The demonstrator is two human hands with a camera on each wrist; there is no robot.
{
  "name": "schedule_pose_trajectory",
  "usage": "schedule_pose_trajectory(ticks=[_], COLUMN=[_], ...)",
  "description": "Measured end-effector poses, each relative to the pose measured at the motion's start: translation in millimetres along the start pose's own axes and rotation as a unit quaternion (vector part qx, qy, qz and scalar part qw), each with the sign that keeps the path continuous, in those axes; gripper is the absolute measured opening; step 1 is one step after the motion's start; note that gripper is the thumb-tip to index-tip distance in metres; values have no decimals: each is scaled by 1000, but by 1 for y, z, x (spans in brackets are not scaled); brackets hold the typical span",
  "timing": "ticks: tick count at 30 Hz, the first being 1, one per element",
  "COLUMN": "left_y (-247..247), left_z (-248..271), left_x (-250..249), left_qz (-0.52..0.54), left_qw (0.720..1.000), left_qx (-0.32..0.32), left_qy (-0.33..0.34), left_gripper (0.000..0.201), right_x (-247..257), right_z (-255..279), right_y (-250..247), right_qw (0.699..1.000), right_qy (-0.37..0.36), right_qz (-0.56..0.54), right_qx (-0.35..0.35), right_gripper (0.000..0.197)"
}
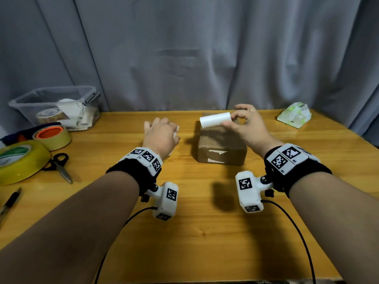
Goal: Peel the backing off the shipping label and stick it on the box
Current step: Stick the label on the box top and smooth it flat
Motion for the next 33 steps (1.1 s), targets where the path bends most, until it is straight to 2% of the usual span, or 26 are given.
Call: schedule_pose_trajectory(ticks=[3,6,8,10,12,14,16,18,20,24,26,28,30,33], left_y=[21,33,30,25,28,41,52,60,65,65,58,52,47,39], left_z=[4,6,2,-5,-12,-15,-17,-21,-25,-24,-16,-6,8,24], left_x=[-5,-2,-6,-12,-18,-25,-32,-36,-33,-20,-18,-15,-14,-18], left_qz=[-69,-92,-4,149,292,396,475,513,505,409,374,361,371,367], left_qw=[993,977,981,975,942,896,847,817,821,880,900,908,903,902], left_qx=[93,190,188,152,138,152,165,170,162,122,121,120,128,144], left_qy=[23,-10,-38,-62,-91,-135,-174,-202,-215,-207,-189,-175,-176,-174], left_gripper=[28,49,56,53,46,50,59,61,63,59,55,55,54,41], right_x=[-8,-20,-28,-34,-38,-41,-41,-38,-34,-24,-19,-17,-19,-24], right_z=[4,6,3,-1,-6,-11,-14,-15,-14,-5,4,15,25,37], right_y=[3,4,4,5,8,11,13,15,15,16,18,17,17,16], right_qw=[1000,997,994,988,980,979,979,978,976,975,975,973,969,964], right_qy=[17,45,55,64,75,79,74,69,71,71,74,84,100,120], right_qz=[-25,-66,-95,-141,-180,-188,-191,-197,-205,-203,-197,-202,-209,-216], right_qx=[8,9,-8,-24,-26,-23,-9,10,25,51,67,76,87,98], right_gripper=[9,9,19,20,15,10,9,9,9,14,17,16,18,26])
Point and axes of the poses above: each hand's wrist, its own z-axis away from the middle knuckle, its own y-axis out of the palm, x = y × z, the point moved 6 cm from there along -z, towards the middle knuckle, and after that the axes turned 15 degrees about z, right-handed, at the moved point
